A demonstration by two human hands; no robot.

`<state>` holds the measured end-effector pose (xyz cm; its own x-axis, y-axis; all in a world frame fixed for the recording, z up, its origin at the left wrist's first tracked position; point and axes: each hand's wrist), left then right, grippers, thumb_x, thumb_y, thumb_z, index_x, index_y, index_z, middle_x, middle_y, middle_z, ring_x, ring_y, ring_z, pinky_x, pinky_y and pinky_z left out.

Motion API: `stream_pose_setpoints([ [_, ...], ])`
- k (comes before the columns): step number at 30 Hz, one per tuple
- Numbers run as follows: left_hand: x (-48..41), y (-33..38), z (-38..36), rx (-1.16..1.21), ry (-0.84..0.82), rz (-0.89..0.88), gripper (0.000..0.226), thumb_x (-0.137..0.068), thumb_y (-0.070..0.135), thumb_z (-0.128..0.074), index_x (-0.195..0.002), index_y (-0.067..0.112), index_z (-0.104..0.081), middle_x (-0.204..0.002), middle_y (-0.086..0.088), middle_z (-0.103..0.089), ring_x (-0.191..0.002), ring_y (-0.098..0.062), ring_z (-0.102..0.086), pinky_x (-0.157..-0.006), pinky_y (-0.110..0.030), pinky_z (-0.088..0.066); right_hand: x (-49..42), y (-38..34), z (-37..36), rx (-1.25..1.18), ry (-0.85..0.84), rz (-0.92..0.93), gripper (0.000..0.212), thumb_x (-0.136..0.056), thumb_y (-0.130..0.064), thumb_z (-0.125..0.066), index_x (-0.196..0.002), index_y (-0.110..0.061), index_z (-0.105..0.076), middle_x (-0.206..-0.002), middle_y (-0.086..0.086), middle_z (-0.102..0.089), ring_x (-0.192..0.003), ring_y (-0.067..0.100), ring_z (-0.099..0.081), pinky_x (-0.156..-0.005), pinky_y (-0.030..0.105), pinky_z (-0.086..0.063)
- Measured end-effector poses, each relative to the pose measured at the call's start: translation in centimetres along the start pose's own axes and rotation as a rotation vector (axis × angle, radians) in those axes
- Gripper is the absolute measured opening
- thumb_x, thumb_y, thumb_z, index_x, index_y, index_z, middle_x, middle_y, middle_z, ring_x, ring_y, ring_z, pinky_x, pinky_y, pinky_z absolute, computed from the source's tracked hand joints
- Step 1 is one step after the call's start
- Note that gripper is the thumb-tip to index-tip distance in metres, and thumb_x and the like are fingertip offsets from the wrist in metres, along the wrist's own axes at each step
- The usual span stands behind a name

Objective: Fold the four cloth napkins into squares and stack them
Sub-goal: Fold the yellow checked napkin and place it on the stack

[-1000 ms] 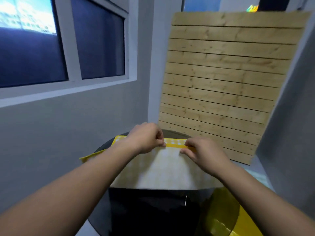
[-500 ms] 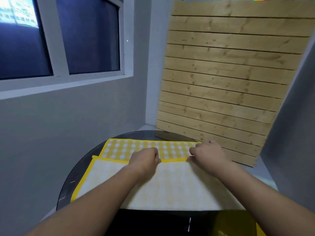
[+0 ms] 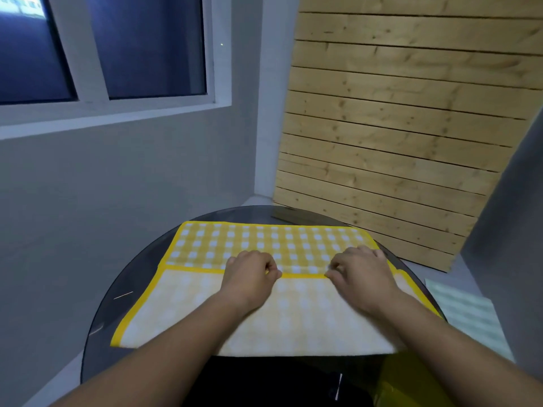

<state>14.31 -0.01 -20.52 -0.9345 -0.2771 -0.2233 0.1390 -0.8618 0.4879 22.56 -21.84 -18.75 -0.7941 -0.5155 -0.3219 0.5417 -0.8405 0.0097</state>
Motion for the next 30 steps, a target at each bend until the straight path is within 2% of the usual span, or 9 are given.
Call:
stream_pose_setpoints([
  [3,0.1,-0.1,-0.1,0.024,0.014,0.001,0.020,-0.094,0.041,-0.060,-0.077,0.031,-0.062,-0.086,0.015,-0.064,-0.098,-0.016,-0.055,-0.085,-0.032,-0.034,0.6,-0.5,-1.4,-0.379,-0.020,-0.146,0.014,-0.084,-0.049,-0.065,-0.084,-0.035,-0.067,-0.101,-0.014,-0.057,-0.103,0.010,-0.044,-0.090,0.033,-0.026],
  [8,0.3,-0.4,-0.5,0.056,0.046,0.001,0.019,-0.093,0.043,-0.061,-0.080,0.030,-0.065,-0.091,0.013,-0.066,-0.097,-0.014,-0.053,-0.088,-0.032,-0.034,0.4,-0.5,-1.9,-0.522,-0.041,-0.242,0.011,-0.084,-0.039,-0.072,-0.077,-0.032,-0.066,-0.105,-0.014,-0.056,-0.108,0.011,-0.046,-0.089,0.030,-0.021],
  [17,0.2,-1.0,0.1,0.045,0.033,-0.004,0.016,-0.092,0.044,-0.061,-0.083,0.031,-0.066,-0.090,0.014,-0.065,-0.096,-0.013,-0.054,-0.091,-0.033,-0.035,0.0,-0.4,-1.6,-0.526,-0.058,-0.273,0.015,-0.085,-0.037,-0.072,-0.073,-0.028,-0.068,-0.100,-0.016,-0.054,-0.103,0.009,-0.042,-0.089,0.030,-0.022],
  [23,0.2,-2.8,1.2,0.048,0.032,0.045,0.024,-0.091,0.047,-0.062,-0.072,0.033,-0.057,-0.079,0.014,-0.060,-0.090,-0.015,-0.054,-0.087,-0.035,-0.036,-0.1,-0.5,-1.5,-0.505,-0.068,-0.276,0.016,-0.086,-0.038,-0.071,-0.074,-0.028,-0.068,-0.102,-0.015,-0.054,-0.101,0.008,-0.039,-0.091,0.031,-0.022],
  [30,0.2,-3.1,1.5,0.043,0.000,0.037,0.014,-0.095,0.038,-0.058,-0.084,0.031,-0.062,-0.091,0.012,-0.064,-0.099,-0.016,-0.054,-0.088,-0.034,-0.032,-0.2,-0.6,-1.5,-0.486,-0.067,-0.293,0.020,-0.084,-0.041,-0.071,-0.069,-0.030,-0.067,-0.102,-0.013,-0.058,-0.107,0.013,-0.045,-0.091,0.032,-0.028],
])
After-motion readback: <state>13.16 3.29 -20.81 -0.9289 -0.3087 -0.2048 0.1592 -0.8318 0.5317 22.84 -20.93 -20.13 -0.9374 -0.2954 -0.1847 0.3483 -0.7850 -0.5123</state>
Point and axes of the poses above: each hand's wrist, its own x-axis away from the middle knuckle, its own z-axis out of the back of the hand, y = z × x
